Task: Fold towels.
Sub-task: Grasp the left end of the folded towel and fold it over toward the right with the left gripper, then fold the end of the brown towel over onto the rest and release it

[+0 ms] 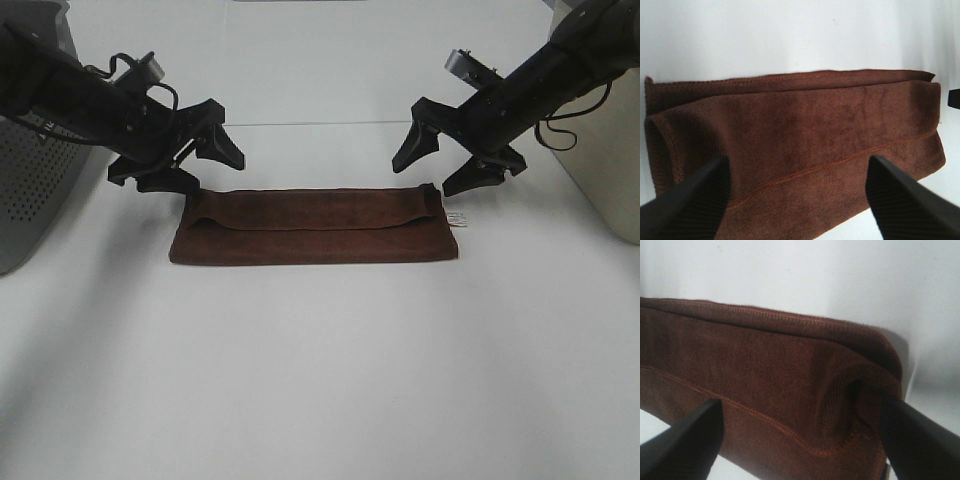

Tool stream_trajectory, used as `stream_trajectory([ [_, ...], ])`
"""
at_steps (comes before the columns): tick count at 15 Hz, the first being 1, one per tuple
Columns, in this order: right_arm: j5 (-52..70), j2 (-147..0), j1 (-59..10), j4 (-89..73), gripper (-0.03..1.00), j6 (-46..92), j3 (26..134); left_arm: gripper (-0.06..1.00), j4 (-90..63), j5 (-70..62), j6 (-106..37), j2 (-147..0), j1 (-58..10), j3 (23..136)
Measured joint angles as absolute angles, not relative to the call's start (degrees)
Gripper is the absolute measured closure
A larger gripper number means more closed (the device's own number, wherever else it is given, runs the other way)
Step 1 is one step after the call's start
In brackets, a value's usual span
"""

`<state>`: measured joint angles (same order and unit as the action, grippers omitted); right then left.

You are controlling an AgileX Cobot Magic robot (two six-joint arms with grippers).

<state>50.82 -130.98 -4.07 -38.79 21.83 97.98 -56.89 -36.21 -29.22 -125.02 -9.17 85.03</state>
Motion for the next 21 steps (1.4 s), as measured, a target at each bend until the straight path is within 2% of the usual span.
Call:
stream_trajectory([
  [5, 59.24, -127.94, -4.07, -30.25, 0.16, 13.35, 98.15, 0.21, -36.10, -36.78, -11.06, -123.24, -9.00, 85.26],
  [7, 60.16, -127.94, -4.01, -26.36, 0.16, 10.89, 98.15, 0.21, -32.20, -36.78, -6.02, -123.76, -8.82, 85.26],
  [10, 60.39, -127.94, -4.01, -25.21, 0.16, 10.03, 98.15, 0.21, -34.84, -36.55, -5.90, -127.83, -8.82, 85.26],
  [14, 59.64, -127.94, -4.01, -25.10, 0.16, 9.97, 98.15, 0.23, -48.82, -36.73, -13.69, -131.15, -8.82, 86.63],
  [15, 59.53, -127.94, -4.01, -25.10, 0.16, 9.97, 98.15, 0.29, -51.11, -36.96, -15.18, -131.61, -8.82, 86.69],
  [16, 59.42, -127.94, -4.01, -25.10, 0.16, 9.97, 98.15, 0.39, -51.91, -37.36, -15.87, -132.07, -8.82, 86.69],
  [18, 59.19, -127.94, -4.01, -25.10, 0.16, 9.97, 98.15, 0.77, -51.39, -37.87, -16.16, -132.70, -8.82, 86.57],
  [19, 59.13, -127.94, -4.01, -25.10, 0.16, 9.97, 98.15, 0.89, -50.13, -38.16, -15.93, -132.75, -8.82, 86.52],
  [21, 59.13, -127.94, -4.01, -25.10, 0.16, 9.97, 98.15, 0.91, -45.49, -38.90, -12.43, -131.95, -8.82, 86.52],
])
